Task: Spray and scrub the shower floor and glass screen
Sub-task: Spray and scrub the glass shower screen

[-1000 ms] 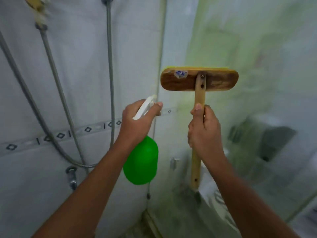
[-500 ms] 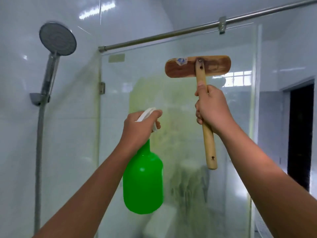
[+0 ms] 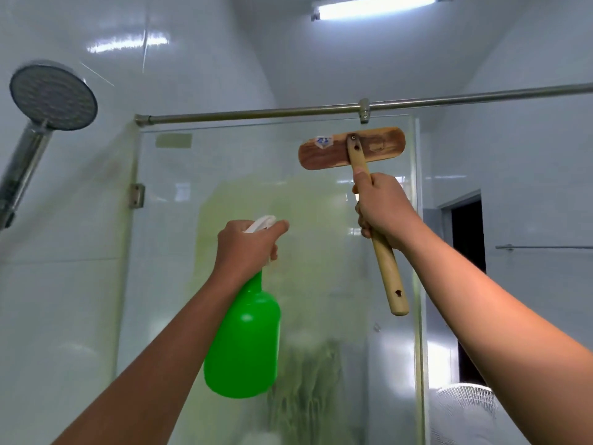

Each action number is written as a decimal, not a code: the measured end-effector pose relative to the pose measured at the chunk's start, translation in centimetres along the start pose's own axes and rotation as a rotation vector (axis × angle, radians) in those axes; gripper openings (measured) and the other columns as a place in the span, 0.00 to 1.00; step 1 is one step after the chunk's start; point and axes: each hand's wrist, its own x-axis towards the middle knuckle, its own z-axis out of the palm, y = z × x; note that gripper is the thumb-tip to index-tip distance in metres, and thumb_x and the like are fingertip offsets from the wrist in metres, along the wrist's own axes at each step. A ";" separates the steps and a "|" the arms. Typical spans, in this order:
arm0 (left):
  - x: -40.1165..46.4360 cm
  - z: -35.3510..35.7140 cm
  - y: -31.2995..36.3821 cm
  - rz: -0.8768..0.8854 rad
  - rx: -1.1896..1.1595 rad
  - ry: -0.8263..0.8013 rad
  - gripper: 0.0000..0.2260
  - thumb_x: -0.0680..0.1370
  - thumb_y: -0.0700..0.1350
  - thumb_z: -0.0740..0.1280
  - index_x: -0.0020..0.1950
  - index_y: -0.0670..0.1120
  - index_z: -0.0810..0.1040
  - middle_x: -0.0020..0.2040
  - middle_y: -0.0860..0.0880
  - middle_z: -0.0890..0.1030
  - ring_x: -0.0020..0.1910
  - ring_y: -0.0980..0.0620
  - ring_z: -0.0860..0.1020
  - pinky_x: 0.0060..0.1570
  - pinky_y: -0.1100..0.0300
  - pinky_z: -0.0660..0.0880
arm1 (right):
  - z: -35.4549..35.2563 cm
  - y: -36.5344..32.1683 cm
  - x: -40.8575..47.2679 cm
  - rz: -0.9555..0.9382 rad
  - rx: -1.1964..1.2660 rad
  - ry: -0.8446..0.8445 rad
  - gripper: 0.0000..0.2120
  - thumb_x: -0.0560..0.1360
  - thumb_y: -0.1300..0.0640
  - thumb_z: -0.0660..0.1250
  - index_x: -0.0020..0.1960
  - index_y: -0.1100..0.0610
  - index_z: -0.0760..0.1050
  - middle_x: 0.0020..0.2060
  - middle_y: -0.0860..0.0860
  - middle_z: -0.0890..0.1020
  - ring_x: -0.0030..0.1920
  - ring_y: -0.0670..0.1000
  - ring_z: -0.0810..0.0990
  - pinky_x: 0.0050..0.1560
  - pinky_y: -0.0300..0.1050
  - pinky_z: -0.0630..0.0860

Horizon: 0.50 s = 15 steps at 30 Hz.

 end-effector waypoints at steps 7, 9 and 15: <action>0.6 0.4 0.7 0.002 -0.017 0.043 0.17 0.73 0.53 0.77 0.41 0.38 0.84 0.32 0.44 0.83 0.24 0.51 0.80 0.29 0.59 0.78 | 0.8 0.8 1.3 0.022 -0.051 -0.007 0.20 0.83 0.45 0.53 0.50 0.62 0.71 0.34 0.56 0.71 0.25 0.52 0.71 0.24 0.42 0.71; 0.8 0.4 0.9 0.019 -0.017 0.060 0.17 0.72 0.53 0.78 0.41 0.38 0.84 0.31 0.43 0.83 0.23 0.52 0.79 0.27 0.60 0.77 | 0.8 0.9 1.5 0.029 -0.057 -0.008 0.20 0.83 0.45 0.53 0.50 0.62 0.71 0.34 0.56 0.71 0.26 0.52 0.71 0.24 0.42 0.71; 1.0 0.8 1.6 0.049 0.054 -0.026 0.18 0.72 0.57 0.77 0.38 0.41 0.86 0.33 0.47 0.86 0.33 0.50 0.84 0.44 0.54 0.82 | 0.6 1.1 1.8 0.015 -0.080 -0.008 0.19 0.83 0.46 0.53 0.47 0.60 0.70 0.33 0.55 0.71 0.26 0.53 0.71 0.24 0.42 0.71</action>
